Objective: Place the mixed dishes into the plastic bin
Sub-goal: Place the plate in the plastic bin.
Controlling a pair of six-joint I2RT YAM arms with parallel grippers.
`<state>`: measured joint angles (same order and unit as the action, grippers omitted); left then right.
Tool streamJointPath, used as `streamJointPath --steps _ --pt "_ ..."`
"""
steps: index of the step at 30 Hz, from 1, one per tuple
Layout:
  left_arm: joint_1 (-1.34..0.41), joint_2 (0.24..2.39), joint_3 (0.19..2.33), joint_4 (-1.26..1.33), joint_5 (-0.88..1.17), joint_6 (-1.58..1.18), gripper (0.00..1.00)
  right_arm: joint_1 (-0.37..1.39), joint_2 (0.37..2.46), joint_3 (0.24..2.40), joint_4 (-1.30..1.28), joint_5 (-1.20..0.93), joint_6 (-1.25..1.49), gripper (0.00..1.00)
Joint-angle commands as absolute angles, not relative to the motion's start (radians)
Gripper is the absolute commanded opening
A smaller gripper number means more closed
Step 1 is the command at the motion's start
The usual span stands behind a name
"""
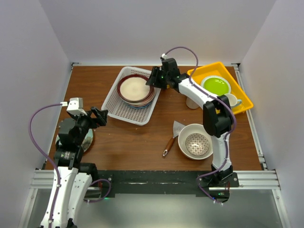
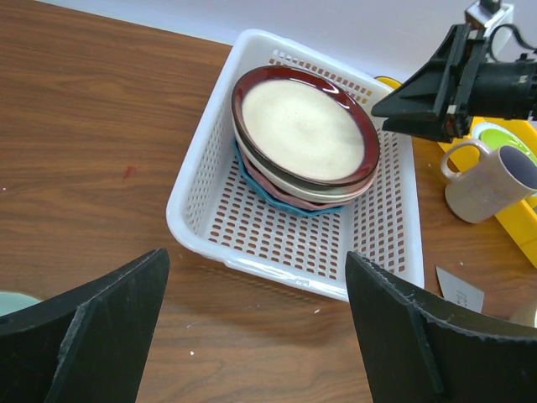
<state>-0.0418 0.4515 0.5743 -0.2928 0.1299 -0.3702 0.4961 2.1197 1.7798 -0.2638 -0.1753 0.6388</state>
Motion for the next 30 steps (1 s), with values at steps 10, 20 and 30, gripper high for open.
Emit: streamJointPath --steps 10,20,30 --pt "-0.044 0.488 0.569 -0.250 0.115 -0.359 0.91 0.503 1.812 1.648 -0.126 -0.343 0.425 0.56" --pt "-0.043 0.520 0.584 -0.279 0.037 -0.386 0.91 0.503 1.520 1.413 -0.006 -0.742 0.167 0.69" --pt "-0.043 0.623 0.620 -0.389 -0.178 -0.452 0.91 0.492 1.338 1.261 0.032 -0.880 0.021 0.88"
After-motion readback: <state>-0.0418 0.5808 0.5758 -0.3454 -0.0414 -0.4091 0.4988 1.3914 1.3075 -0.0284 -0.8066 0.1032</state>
